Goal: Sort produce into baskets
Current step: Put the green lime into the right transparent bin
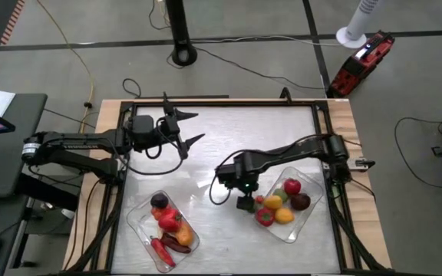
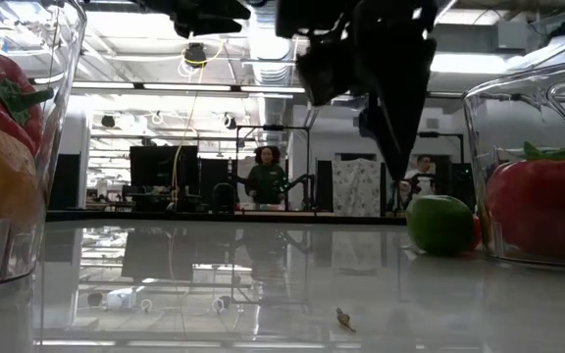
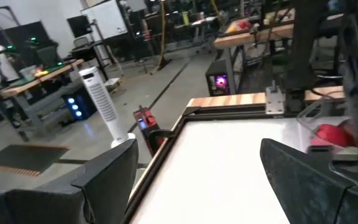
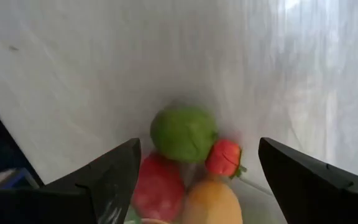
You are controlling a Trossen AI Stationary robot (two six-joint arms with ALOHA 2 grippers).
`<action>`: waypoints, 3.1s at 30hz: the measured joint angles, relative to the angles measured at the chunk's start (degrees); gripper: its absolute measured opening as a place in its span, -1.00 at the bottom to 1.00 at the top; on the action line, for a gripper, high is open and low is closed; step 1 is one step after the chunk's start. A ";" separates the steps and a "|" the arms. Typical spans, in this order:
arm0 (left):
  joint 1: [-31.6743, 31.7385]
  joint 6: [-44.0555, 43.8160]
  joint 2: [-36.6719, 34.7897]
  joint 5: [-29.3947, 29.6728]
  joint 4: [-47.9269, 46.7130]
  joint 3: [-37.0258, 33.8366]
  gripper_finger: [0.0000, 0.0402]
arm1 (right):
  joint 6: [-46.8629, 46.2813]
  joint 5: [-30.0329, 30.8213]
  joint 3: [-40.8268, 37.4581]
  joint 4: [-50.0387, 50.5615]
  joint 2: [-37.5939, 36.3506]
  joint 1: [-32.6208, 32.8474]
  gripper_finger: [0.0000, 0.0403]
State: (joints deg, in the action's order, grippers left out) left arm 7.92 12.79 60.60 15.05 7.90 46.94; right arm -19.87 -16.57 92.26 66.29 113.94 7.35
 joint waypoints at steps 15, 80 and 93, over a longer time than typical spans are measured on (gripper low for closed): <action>-0.02 -0.43 -8.97 -8.36 -5.71 -3.20 0.62 | -7.44 0.01 10.52 9.94 11.37 1.25 0.74; -0.13 -0.60 -14.78 -11.26 -10.03 -5.20 0.62 | -8.73 13.83 21.96 23.23 10.93 1.75 0.08; -0.13 -0.84 -14.88 -11.24 -10.84 -5.18 0.62 | -17.98 13.67 13.94 23.73 0.59 10.12 0.09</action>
State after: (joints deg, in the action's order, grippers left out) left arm 7.79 11.94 45.71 3.81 -2.94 41.76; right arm -37.85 -2.90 106.20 90.02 114.53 17.47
